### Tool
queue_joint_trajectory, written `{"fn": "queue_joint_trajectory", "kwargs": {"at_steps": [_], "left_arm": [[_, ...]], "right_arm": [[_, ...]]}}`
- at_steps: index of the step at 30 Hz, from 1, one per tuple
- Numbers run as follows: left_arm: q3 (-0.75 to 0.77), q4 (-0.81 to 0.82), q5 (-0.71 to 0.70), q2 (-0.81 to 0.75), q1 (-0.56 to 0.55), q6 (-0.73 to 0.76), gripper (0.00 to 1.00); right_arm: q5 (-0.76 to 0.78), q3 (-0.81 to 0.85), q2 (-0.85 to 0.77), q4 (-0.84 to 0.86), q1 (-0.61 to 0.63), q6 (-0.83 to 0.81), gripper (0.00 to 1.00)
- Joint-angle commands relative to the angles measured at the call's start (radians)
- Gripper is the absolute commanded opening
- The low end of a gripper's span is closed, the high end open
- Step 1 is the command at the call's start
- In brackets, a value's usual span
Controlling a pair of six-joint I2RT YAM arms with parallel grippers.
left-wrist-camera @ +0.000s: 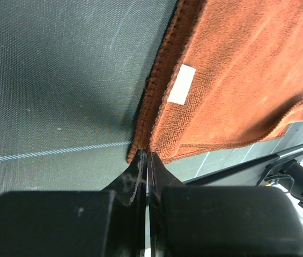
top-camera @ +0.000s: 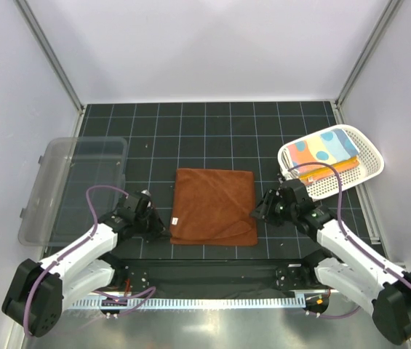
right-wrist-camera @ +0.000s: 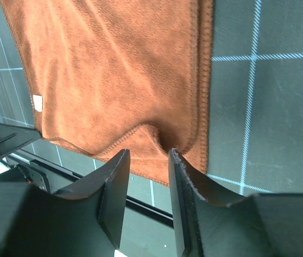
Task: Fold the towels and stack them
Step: Fold the towel
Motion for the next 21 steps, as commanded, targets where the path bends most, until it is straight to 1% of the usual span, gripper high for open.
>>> {"fn": "queue_joint_trajectory", "kwargs": {"at_steps": [1,5,8,14,17,21], "left_arm": [[-0.017,0.054,0.008,-0.004,-0.008,-0.014,0.02],[-0.031,0.066,0.019,-0.01,-0.014,-0.017,0.01],[-0.035,0.068,0.016,-0.01,-0.013,-0.015,0.01],[-0.039,0.072,0.017,-0.007,-0.014,-0.009,0.0],[-0.038,0.074,0.014,-0.014,-0.014,-0.011,0.0],[-0.039,0.074,0.017,-0.01,-0.016,-0.012,0.0]], "right_arm": [[0.026,0.059,0.042,-0.002,0.014,0.001,0.43],[-0.021,0.059,0.168,0.079,0.021,-0.018,0.43],[-0.012,0.067,0.225,0.099,0.047,-0.032,0.46],[-0.053,0.071,0.268,0.165,0.065,-0.069,0.48],[-0.102,0.073,0.283,0.194,0.067,-0.099,0.5],[-0.122,0.059,0.288,0.199,0.067,-0.119,0.5]]}}
